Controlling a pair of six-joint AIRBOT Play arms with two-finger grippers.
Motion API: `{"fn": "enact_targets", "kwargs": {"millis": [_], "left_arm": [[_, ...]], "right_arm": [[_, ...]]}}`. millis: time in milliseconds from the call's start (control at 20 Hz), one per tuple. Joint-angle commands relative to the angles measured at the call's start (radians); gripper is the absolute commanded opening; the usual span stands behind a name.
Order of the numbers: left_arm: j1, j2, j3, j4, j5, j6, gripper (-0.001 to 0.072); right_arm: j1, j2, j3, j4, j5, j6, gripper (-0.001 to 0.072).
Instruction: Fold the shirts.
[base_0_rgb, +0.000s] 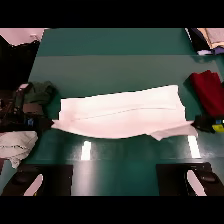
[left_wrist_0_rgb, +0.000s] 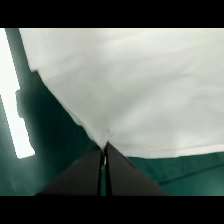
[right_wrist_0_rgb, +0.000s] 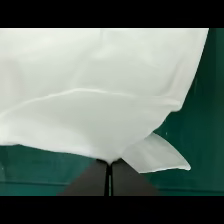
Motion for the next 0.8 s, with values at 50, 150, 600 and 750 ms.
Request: {"fn": "enact_targets", "kwargs": {"millis": [50,150,600,750], "left_arm": [[0.001,0.005,0.000,0.082,0.271,-0.055,0.0033],[0.001,0.005,-0.002,0.114,0.361,-0.084,0.0033],[0.001,-0.208,-0.026,0.172,0.571,-0.184,0.0033],[0.001,-0.305,-0.026,0.172,0.611,-0.208,0.0033]], "right_arm": [[0.001,-0.163,0.071,0.039,-0.254,-0.048,0.0019],[0.001,-0.257,0.107,0.040,-0.313,-0.056,0.0020],[0.021,-0.578,0.304,0.039,-0.443,-0.106,0.0020],[0.061,-0.650,0.348,0.039,-0.486,-0.120,0.0020]]}}
